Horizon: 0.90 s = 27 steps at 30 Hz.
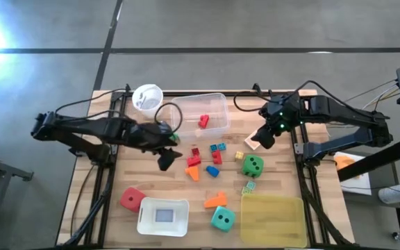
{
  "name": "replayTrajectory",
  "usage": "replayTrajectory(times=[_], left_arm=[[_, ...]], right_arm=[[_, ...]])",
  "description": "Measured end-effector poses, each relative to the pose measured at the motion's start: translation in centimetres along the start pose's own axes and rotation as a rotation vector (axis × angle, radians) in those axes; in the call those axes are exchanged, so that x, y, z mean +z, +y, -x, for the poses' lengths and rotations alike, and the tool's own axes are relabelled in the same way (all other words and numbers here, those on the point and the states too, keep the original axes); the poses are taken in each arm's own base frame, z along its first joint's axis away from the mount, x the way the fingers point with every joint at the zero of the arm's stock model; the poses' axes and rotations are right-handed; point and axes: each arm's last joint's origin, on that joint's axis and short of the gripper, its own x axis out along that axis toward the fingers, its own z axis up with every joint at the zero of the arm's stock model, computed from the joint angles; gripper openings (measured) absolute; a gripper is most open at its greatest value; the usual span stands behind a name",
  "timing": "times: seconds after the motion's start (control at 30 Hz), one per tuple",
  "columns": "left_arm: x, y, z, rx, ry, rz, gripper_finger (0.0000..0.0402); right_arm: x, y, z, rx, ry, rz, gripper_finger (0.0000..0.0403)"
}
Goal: Pick & Place Toys
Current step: Put the green dice into the yellow bin
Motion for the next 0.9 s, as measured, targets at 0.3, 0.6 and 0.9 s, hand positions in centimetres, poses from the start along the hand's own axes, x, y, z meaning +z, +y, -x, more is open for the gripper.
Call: replayTrajectory(times=[0.3, 0.6, 0.9], left_arm=[[-1.7, 0.5, -0.4, 0.009, 0.039, 0.041, 0.0262], [-1.8, 0.5, -0.6, 0.011, 0.042, 0.033, 0.0262], [-1.8, 0.5, -0.6, 0.007, 0.044, 0.026, 0.0262]], right_arm=[[-1.3, 0.1, -1.5, -0.012, 0.072, 0.039, 0.0392], [-3.0, 0.6, -2.9, -0.016, 0.131, 0.07, 0.0387], [-5.3, -0.2, -6.0, -0.084, 0.193, 0.027, 0.0387]])
